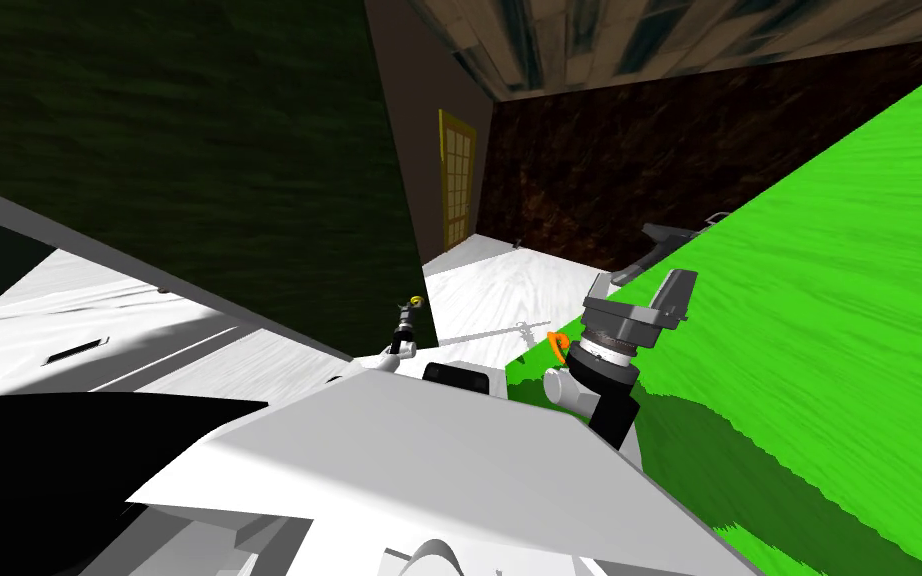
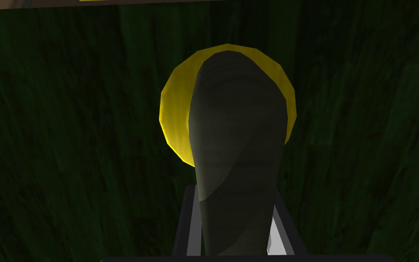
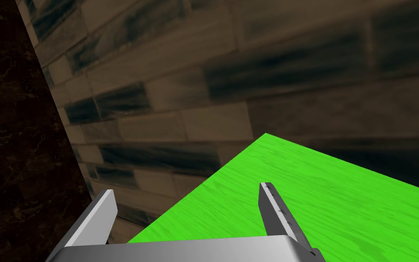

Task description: Push the door open

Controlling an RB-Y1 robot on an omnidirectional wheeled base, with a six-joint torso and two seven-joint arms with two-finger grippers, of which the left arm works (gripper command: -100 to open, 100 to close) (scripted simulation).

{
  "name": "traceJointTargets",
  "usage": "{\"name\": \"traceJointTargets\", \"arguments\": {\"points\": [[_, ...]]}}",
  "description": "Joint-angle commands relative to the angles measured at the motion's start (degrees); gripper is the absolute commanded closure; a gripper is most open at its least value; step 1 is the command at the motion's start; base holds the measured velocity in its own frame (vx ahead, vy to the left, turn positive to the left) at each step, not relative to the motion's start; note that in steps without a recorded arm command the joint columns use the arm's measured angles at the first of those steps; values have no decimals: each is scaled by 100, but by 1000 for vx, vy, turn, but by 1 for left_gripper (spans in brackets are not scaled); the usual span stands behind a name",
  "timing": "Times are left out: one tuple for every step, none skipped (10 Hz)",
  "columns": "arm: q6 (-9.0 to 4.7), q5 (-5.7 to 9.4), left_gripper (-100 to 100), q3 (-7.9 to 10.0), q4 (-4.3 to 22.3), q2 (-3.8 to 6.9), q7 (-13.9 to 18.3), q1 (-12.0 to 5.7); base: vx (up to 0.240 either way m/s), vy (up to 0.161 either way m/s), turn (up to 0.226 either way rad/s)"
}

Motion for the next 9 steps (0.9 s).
{"name": "traceJointTargets", "arguments": {"points": [[-20, 52, 100, 102, -1, -63, -112, -48, 209, -5, 93], [-21, 71, 100, 138, -1, -100, -154, -57, 177, -38, 70], [5, 56, 100, 112, -21, -80, -126, -12, 72, -18, 33], [-3, 116, 100, 213, -40, -22, -171, -12, 127, 5, 25], [-5, 130, 100, 237, -41, -11, -181, -10, 177, -24, 36], [-8, 163, 100, 291, -42, 11, -203, -7, 187, -43, 47], [-8, 163, 100, 291, -42, 11, -203, -7, 133, -25, 32], [-8, 163, 100, 291, -42, 11, -203, -7, 49, 6, 3], [-17, 239, 100, 417, -44, 43, -255, 0, 131, -16, 30]]}}
